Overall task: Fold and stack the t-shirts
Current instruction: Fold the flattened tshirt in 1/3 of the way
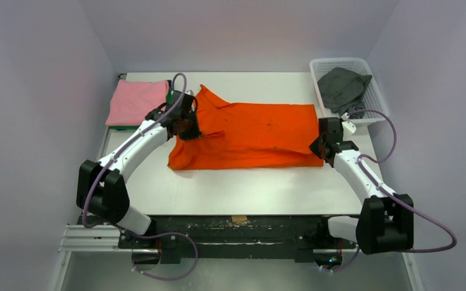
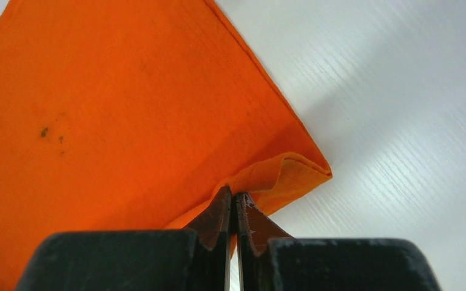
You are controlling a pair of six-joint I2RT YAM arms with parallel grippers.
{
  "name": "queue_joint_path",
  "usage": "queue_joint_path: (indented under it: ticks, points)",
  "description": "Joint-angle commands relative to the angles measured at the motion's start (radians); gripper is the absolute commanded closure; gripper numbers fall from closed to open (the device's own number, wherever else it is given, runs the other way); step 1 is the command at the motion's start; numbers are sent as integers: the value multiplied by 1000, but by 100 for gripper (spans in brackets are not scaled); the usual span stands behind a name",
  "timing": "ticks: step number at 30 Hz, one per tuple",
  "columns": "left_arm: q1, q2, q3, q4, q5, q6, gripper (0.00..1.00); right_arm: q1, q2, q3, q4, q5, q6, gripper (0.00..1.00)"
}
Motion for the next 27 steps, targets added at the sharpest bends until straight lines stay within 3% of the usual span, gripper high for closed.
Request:
queue_joint_path:
  ticks: [1, 8, 10, 12, 14, 15, 18, 23, 25, 27]
  points:
    - [35, 86, 99, 47, 16, 66, 100, -21, 44, 64, 70, 5, -9, 100]
    - [76, 307, 282, 55, 52, 132, 97, -53, 193, 121, 112, 5, 12, 96]
    - [89, 387, 372, 19, 35, 144, 71, -59, 239, 155, 115, 19, 16, 84]
    - [103, 452, 467, -15, 24, 146, 42, -65, 287, 205, 93, 33, 8, 65]
    - [118, 498, 565, -61, -4, 145, 8, -66, 323, 261, 43, 58, 3, 48]
    - [125, 510, 597, -82, -14, 144, 1, -67, 324, 275, 26, 64, 0, 45]
    - [124, 471, 589, -121, -12, 131, 0, -62, 289, 265, 5, 107, -31, 37]
    - [116, 255, 200, 160, 233, 74, 0, 0, 195, 145, 63, 44, -86, 29]
    - [114, 237, 77, 241, 320, 42, 0, 58, 192, 106, 137, -29, -124, 26]
    - [113, 267, 52, 254, 335, 22, 0, 115, 229, 105, 208, -77, -155, 24]
